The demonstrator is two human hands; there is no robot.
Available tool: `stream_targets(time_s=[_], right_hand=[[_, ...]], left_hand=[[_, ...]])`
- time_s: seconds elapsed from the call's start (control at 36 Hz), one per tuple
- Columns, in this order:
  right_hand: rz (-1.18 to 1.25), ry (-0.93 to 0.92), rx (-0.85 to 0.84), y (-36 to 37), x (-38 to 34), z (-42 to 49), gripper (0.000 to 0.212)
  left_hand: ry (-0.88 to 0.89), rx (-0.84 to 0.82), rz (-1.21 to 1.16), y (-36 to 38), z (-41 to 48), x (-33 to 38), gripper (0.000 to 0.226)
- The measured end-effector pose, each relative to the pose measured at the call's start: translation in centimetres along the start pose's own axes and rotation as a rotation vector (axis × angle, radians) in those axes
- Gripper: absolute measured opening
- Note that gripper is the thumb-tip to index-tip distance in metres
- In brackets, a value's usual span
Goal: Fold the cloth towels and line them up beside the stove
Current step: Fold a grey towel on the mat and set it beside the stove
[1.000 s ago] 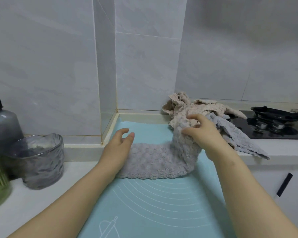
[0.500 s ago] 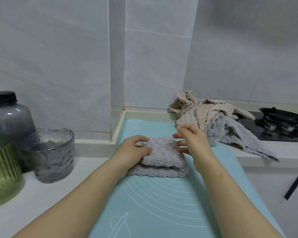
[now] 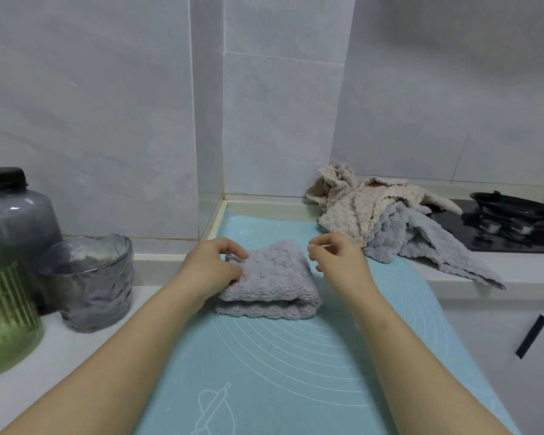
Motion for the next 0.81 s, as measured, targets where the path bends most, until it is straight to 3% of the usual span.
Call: stream_targets(time_s=[0.19, 0.36, 0.44, 0.5, 0.67, 0.81], right_hand=[[-0.249, -0.068, -0.061, 1.3, 0.4, -0.1, 0.005], [-0.538, -0.086, -0.086, 1.8, 0.7, -0.1, 0.015], [-0.508, -0.155, 0.008, 1.4, 0.0, -0.3, 0.009], [-0.479, -0.231, 0.063, 1.2, -0.7, -0.4, 0.014], [-0.764, -0.266, -0.123, 3.6, -0.2, -0.7, 0.043], [-0.874, -0.149, -0.214, 4.1, 1.3, -0.3, 0.046]], left_hand=[[0.031, -0.085, 0.311, 0.7, -0.2, 0.1, 0.021], [0.063, -0.134, 0.555, 0.8, -0.5, 0.4, 0.023], [0.214, -0.007, 0.739, 0.6, -0.7, 1.8, 0.030], [0.330, 0.060, 0.716, 0.8, -0.9, 2.9, 0.035], [0.337, -0.280, 0.777, 4.2, -1.0, 1.0, 0.045], [0.278, -0.340, 0.802, 4.5, -0.7, -0.1, 0.045]])
Point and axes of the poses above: each hand's wrist, its own z-axis towards the middle knuckle, its own y-axis out of the palm, x = y × z, the point moved 5 cm from there along z, towards the middle knuckle, and after that the axes turned 11 degrees about y, right-handed, at the moved point
